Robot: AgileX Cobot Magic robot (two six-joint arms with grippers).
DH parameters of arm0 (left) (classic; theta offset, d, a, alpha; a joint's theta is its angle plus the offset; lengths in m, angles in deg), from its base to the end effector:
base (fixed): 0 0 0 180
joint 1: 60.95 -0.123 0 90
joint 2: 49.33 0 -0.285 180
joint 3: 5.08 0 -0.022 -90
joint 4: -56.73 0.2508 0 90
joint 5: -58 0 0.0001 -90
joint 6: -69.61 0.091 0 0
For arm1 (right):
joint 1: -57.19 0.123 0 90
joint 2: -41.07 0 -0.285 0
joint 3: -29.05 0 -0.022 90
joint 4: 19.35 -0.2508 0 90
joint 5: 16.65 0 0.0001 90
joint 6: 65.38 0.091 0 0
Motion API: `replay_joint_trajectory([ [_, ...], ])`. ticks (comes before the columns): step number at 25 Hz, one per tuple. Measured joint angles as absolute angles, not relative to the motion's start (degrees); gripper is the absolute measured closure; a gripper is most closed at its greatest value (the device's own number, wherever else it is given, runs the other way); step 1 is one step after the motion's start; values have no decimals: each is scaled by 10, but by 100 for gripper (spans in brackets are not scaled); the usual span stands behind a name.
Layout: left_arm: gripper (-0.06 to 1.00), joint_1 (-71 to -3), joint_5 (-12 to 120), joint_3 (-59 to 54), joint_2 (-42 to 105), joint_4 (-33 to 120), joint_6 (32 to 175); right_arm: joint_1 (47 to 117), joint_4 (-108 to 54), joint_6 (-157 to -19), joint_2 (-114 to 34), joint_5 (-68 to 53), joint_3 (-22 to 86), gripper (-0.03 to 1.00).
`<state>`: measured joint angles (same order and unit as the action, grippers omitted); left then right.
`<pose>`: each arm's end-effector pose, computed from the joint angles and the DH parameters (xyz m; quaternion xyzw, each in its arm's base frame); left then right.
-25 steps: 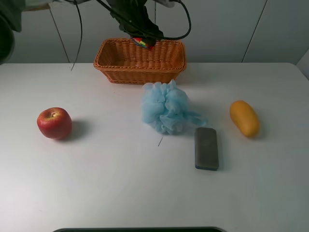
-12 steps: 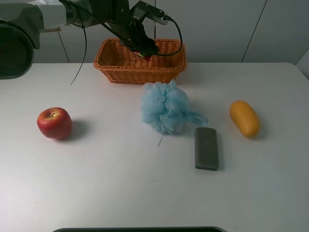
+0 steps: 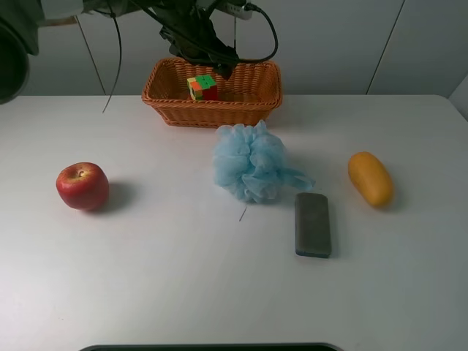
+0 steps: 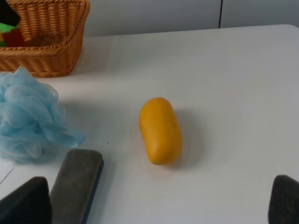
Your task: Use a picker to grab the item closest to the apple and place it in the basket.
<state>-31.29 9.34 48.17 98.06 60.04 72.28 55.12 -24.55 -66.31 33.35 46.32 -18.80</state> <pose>0.4771 -0.2671 0.2080 0.2745 0.9068 -0.0485 0.3162 -0.0080 0.0076 0.2779 0.0056 0.8587 0.0319 0.5115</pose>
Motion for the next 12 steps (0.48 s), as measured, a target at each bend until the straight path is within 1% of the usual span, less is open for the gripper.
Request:
replay_joint_trajectory([
  [6, 21, -313, -89, 482, 893, 606, 702, 551, -245, -663, 333, 463, -188, 27],
  [9, 21, -313, -110, 468, 852, 600, 702, 551, -245, -663, 333, 463, -188, 27],
  [12, 21, -313, -113, 426, 795, 592, 700, 551, -245, -663, 333, 463, -188, 27],
])
